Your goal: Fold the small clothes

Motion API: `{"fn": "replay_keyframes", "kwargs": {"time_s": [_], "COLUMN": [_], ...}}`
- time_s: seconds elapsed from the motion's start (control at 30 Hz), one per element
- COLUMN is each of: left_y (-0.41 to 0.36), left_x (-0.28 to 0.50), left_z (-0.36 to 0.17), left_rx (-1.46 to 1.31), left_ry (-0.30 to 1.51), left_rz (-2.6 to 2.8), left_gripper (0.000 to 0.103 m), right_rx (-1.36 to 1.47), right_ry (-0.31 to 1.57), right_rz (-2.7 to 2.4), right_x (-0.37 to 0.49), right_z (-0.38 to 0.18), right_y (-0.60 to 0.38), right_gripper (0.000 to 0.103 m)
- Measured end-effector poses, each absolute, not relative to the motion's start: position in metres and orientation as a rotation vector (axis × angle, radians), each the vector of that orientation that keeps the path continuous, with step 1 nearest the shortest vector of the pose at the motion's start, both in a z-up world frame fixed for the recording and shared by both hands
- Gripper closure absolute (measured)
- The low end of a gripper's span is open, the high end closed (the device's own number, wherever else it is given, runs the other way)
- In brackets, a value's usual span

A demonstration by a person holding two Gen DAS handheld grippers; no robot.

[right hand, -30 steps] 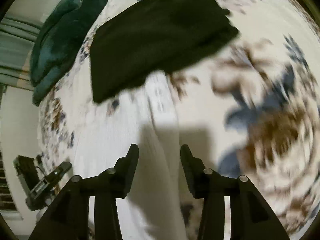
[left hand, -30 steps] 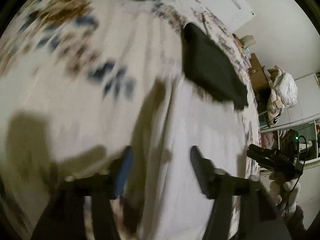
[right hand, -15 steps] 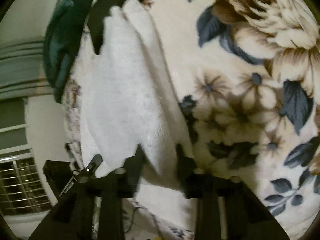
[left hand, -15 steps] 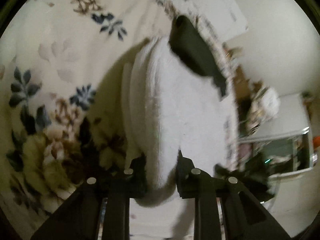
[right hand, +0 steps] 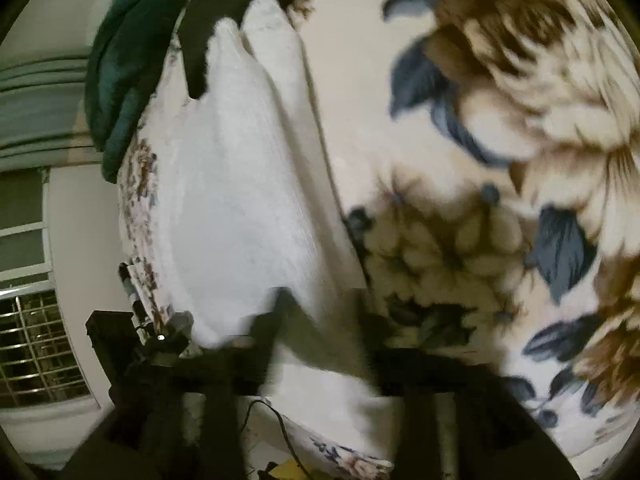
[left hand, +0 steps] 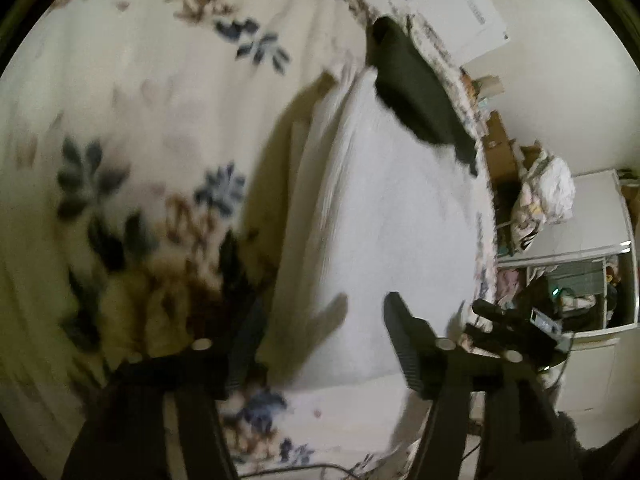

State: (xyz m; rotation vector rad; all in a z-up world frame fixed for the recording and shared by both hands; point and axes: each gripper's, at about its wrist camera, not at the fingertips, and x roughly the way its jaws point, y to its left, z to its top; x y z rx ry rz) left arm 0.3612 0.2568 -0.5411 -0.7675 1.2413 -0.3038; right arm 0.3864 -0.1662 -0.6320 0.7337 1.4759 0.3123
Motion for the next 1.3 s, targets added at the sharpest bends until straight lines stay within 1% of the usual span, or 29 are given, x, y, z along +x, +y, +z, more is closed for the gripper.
{"fn": "replay_keyframes", "kwargs": {"time_s": [0.1, 0.17, 0.23, 0.3, 0.4, 0.43, 0.47, 0.5, 0.57, 0.63, 0.67, 0.73, 0.8, 0.83, 0.87, 0.9, 1.13, 1.23, 1.3], "left_y": [0.26, 0.255, 0.244, 0.234, 0.238, 0.237, 0.235, 0.232, 0.225, 0.217, 0.214, 0.207, 0.199, 0.193, 0.188, 0.185, 0.165, 0.165, 0.163], "left_x": [0.388, 0.404, 0.418, 0.435, 0.444, 0.447, 0.448, 0.45, 0.453, 0.458, 0.463, 0.473, 0.485, 0.492, 0.498, 0.505, 0.522, 0.525, 0.528], "left_z": [-0.555, -0.568, -0.584, -0.595, -0.589, -0.582, -0.573, -0.565, -0.551, -0.542, -0.538, -0.535, -0.533, -0.533, -0.535, -0.539, -0.543, -0.543, -0.544], "left_rx": [-0.833, -0.849, -0.879, -0.888, -0.858, -0.834, -0.785, -0.716, -0.57, -0.444, -0.399, -0.328, -0.282, -0.244, -0.208, -0.165, -0.092, -0.099, -0.094], "left_ry": [1.207, 1.207, 1.22, 1.24, 1.25, 1.247, 1.247, 1.256, 1.267, 1.263, 1.262, 1.254, 1.237, 1.23, 1.23, 1.235, 1.238, 1.241, 1.242], "left_rz": [-0.306, -0.306, -0.339, -0.349, -0.336, -0.333, -0.322, -0.297, -0.247, -0.213, -0.198, -0.18, -0.176, -0.171, -0.163, -0.157, -0.162, -0.158, -0.159], "left_gripper": [0.041, 0.041, 0.041, 0.04, 0.04, 0.04, 0.04, 0.04, 0.04, 0.04, 0.04, 0.04, 0.04, 0.041, 0.041, 0.042, 0.042, 0.042, 0.042], "right_rx": [0.75, 0.819, 0.916, 0.935, 0.952, 0.921, 0.836, 0.836, 0.745, 0.71, 0.71, 0.679, 0.599, 0.571, 0.507, 0.507, 0.331, 0.315, 0.29], "right_ry": [1.471, 1.471, 1.494, 1.495, 1.494, 1.492, 1.448, 1.448, 1.393, 1.321, 1.321, 1.295, 1.285, 1.286, 1.301, 1.301, 1.339, 1.338, 1.336], "right_rz": [0.332, 0.378, 0.435, 0.457, 0.497, 0.476, 0.438, 0.438, 0.391, 0.358, 0.358, 0.351, 0.341, 0.337, 0.32, 0.32, 0.244, 0.24, 0.236], "right_x": [0.396, 0.413, 0.437, 0.443, 0.458, 0.463, 0.469, 0.469, 0.476, 0.489, 0.489, 0.502, 0.521, 0.528, 0.543, 0.543, 0.559, 0.554, 0.559], "right_z": [-0.638, -0.65, -0.679, -0.686, -0.695, -0.692, -0.675, -0.675, -0.653, -0.628, -0.628, -0.618, -0.612, -0.609, -0.605, -0.605, -0.607, -0.608, -0.607], "right_y": [-0.17, -0.171, -0.17, -0.168, -0.164, -0.165, -0.167, -0.167, -0.17, -0.17, -0.17, -0.166, -0.149, -0.146, -0.145, -0.145, -0.118, -0.123, -0.107], "right_gripper": [0.024, 0.019, 0.019, 0.017, 0.017, 0.017, 0.017, 0.017, 0.017, 0.017, 0.017, 0.022, 0.041, 0.046, 0.054, 0.058, 0.059, 0.059, 0.059]}}
